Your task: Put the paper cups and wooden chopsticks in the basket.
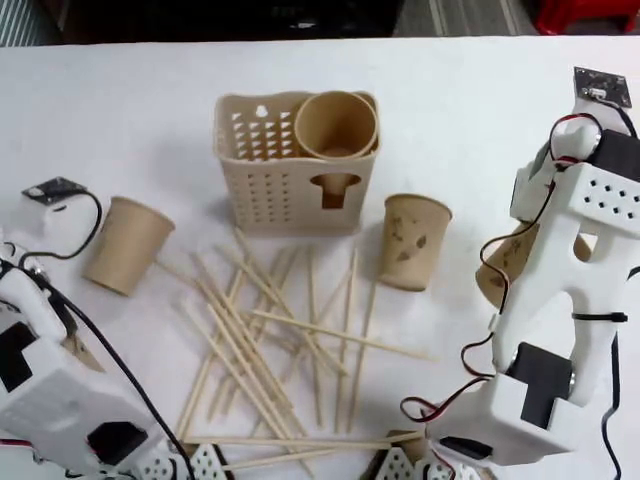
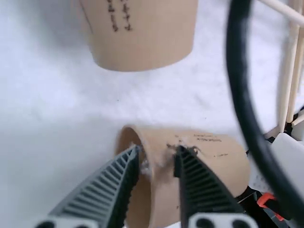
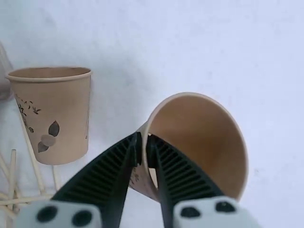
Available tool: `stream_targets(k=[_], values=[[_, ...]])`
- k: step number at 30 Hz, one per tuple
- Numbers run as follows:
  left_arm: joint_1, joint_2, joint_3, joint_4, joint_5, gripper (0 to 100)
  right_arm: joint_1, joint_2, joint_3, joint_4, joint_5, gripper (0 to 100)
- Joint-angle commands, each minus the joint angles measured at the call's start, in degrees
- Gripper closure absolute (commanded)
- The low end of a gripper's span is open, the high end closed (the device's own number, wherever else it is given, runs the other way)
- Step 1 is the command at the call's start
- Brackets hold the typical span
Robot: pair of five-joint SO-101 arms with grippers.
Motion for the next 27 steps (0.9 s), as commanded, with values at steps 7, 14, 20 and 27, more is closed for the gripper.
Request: stream_targets(k=[7,14,20,27], values=[[0.0,-0.7,7.8,0.9,-6.5,98,-2.2,-3.2,-4.3,0.0,0.4,98.1],[0.3,-0.8,5.4,1.0,-6.3,98,-7.8,-8.0,-10.0,0.1,-0.1,98.1],[0.6,-1.4,-0.4,1.1,-1.2,98,-15.5,-14.1,-12.3,0.0,-0.1,98.1],[1.6,-13.8,-0.2,1.1,-1.1,98,-23.3,-15.1,-18.3,-4.0,-0.2,98.1]])
